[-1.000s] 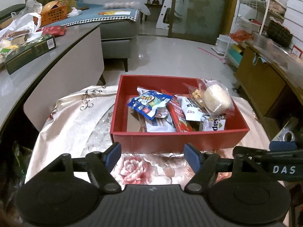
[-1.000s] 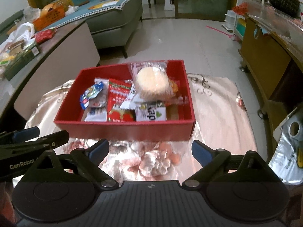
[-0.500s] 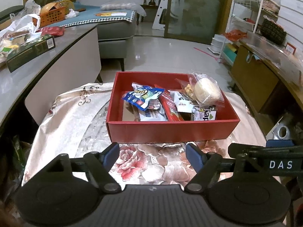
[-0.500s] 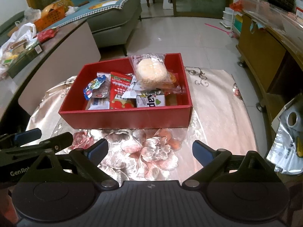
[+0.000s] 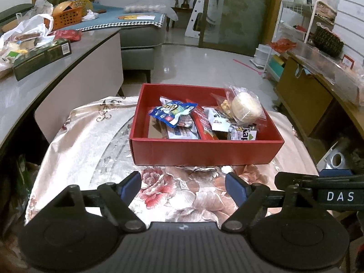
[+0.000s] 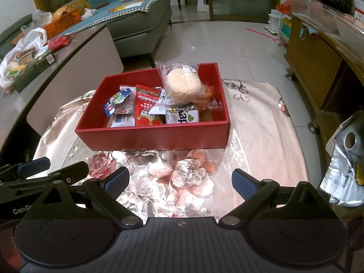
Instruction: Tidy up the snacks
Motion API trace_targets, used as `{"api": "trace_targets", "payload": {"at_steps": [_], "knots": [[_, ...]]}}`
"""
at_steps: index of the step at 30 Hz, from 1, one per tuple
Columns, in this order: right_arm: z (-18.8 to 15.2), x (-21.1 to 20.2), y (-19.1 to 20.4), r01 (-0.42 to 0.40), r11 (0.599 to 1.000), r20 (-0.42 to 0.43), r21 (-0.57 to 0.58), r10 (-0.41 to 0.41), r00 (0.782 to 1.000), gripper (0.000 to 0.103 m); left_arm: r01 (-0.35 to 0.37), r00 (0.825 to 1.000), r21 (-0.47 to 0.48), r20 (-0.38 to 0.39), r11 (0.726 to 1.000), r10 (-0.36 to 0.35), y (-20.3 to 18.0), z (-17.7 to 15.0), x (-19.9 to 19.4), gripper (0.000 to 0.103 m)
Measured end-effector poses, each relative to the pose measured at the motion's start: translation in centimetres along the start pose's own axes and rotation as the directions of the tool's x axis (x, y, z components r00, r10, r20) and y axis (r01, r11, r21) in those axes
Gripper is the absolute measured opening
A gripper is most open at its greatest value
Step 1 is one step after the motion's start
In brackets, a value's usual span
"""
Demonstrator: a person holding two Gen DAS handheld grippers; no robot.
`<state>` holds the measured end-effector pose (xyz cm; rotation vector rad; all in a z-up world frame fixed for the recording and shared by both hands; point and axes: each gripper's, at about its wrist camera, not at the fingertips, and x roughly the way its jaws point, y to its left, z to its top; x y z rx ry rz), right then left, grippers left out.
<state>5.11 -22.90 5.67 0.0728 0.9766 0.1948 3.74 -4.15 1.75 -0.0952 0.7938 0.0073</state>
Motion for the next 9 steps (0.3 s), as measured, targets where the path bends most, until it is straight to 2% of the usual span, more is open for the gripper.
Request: {"api": "trace_targets", "payload": {"at_steps": [9], "knots": [[-0.5, -0.7, -0.1, -0.008, 1.0, 0.008, 0.002, 0.008, 1.0, 0.1, -0.016, 0.999, 0.01, 0.04, 1.0, 0.015, -0.1, -0.7, -1.3, 0.079]]}}
